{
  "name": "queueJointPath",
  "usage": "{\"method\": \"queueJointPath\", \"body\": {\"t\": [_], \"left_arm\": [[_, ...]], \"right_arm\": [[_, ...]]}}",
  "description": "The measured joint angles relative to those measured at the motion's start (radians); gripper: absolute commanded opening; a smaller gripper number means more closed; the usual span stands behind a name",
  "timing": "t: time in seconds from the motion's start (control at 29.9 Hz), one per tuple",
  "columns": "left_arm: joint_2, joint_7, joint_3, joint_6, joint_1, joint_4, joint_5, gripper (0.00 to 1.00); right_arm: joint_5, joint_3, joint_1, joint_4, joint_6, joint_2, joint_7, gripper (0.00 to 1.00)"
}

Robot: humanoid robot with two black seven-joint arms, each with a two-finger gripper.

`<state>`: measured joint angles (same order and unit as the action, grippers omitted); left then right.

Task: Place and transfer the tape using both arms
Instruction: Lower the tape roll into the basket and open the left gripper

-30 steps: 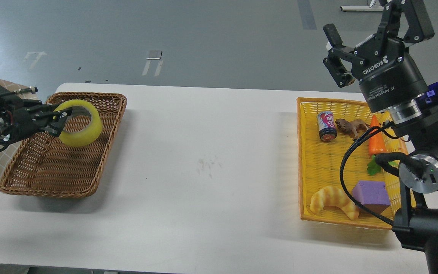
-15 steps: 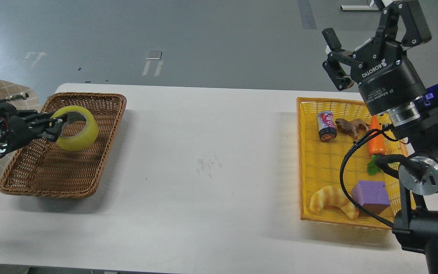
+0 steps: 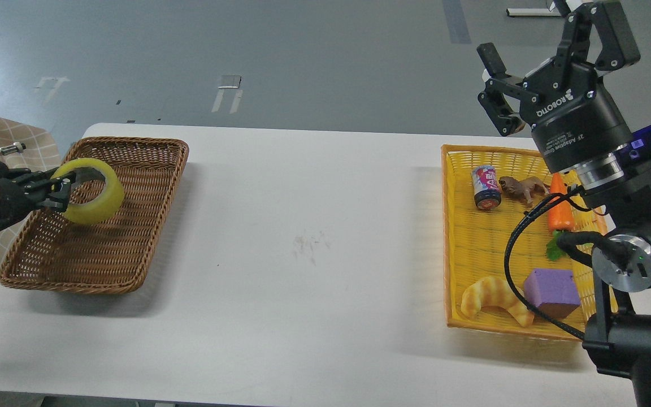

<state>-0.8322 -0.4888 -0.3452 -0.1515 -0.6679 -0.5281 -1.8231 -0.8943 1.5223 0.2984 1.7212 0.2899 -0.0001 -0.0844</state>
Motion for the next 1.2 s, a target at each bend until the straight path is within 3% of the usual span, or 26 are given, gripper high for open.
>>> {"method": "queueJointPath", "body": {"t": [0.33,0.43,0.47,0.53,0.57,1.0,1.14,1.2], "left_arm": [[0.008,0.0,0.0,0.001,0.0,-0.01,0.049,0.12],[0.018,0.0,-0.001,0.001,0.0,-0.011,0.051,0.27],[0.02,0.0,-0.001,0.001,0.0,-0.011,0.051,0.38],[0.027,0.0,-0.001,0.001,-0.001,-0.01,0.051,0.49],[0.031,0.0,-0.001,0.001,-0.001,-0.01,0.052,0.61],[0.098,0.0,0.032,0.002,-0.001,-0.012,0.08,0.73],[0.105,0.0,0.032,0.001,-0.004,-0.011,0.115,0.93],[0.105,0.0,0.032,0.001,-0.005,-0.011,0.145,0.96]], "right_arm": [[0.0,-0.002,-0.006,0.001,0.0,0.0,0.0,1.0],[0.0,-0.001,-0.006,0.0,0.0,0.0,0.0,1.0],[0.0,-0.001,-0.006,0.0,0.0,0.0,0.0,1.0],[0.0,-0.001,-0.006,-0.001,0.0,0.0,0.0,1.0],[0.0,0.0,-0.006,-0.001,0.0,0.0,0.0,1.0],[0.001,0.004,-0.008,0.001,-0.001,0.0,0.001,1.0],[0.001,0.005,-0.015,-0.001,-0.001,0.0,0.003,1.0],[0.002,0.005,-0.019,-0.004,-0.001,0.0,0.003,1.0]]}}
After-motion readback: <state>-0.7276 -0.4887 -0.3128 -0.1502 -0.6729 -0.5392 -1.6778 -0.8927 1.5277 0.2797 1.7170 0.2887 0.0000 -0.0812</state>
